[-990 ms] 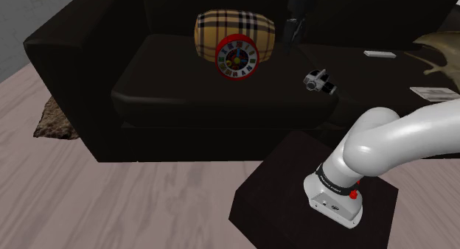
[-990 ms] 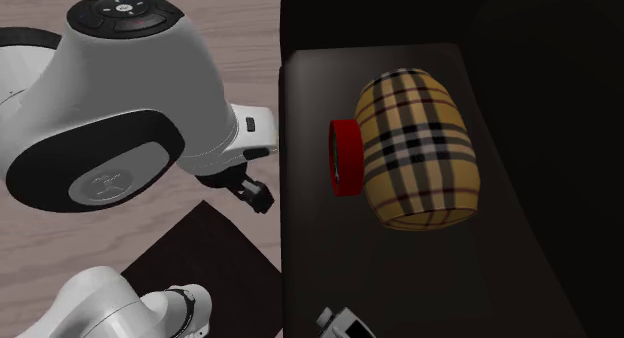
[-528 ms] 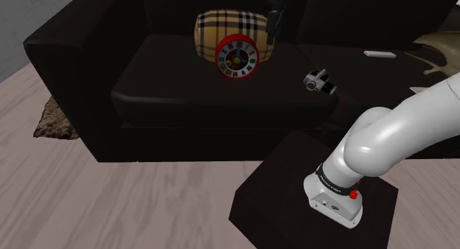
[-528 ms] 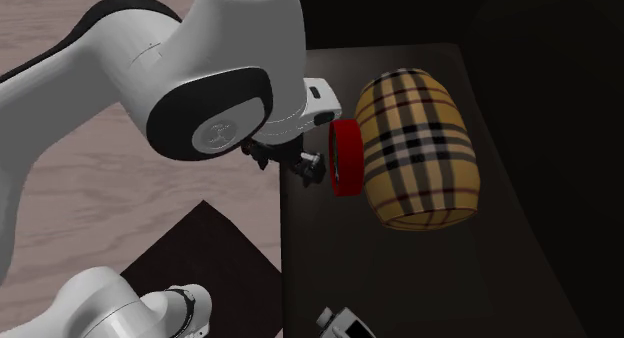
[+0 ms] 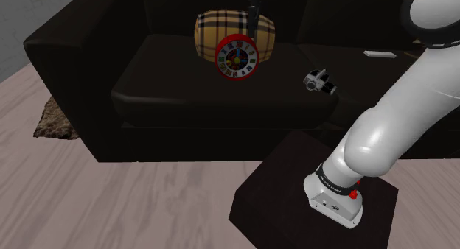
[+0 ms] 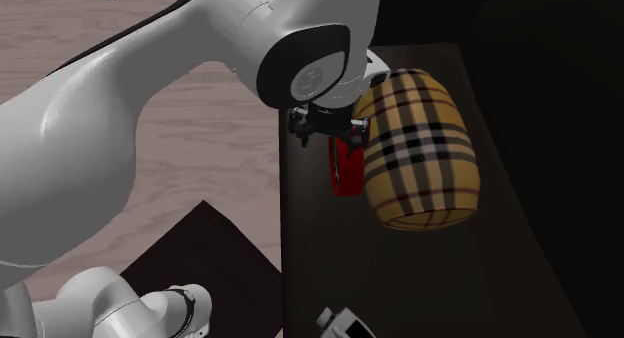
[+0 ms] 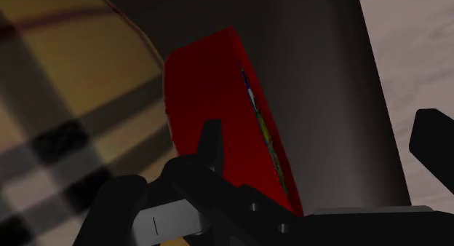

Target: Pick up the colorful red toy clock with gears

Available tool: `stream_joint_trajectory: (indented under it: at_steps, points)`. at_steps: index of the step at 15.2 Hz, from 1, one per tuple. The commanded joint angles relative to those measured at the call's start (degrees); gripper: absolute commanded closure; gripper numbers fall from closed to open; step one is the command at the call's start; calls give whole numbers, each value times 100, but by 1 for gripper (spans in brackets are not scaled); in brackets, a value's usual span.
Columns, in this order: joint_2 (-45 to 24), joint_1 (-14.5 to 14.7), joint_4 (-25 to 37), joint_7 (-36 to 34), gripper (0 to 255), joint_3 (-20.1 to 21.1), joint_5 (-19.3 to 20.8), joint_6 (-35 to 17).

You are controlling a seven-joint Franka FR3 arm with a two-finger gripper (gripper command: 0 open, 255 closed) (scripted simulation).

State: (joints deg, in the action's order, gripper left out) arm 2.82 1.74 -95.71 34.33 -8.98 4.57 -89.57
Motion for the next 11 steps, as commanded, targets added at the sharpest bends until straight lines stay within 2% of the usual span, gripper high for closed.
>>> stream_joint_trajectory:
  at_steps: [1,4,5,11]
  points:
    - [-535,-24,624,322,0,-43,-61,89]
    - [-1330,-70,1598,719,0,-43,-160,274]
    - [-1431,-81,1728,764,0,-37,-171,305]
    - [-1314,-69,1102,720,0,-29,-153,-204]
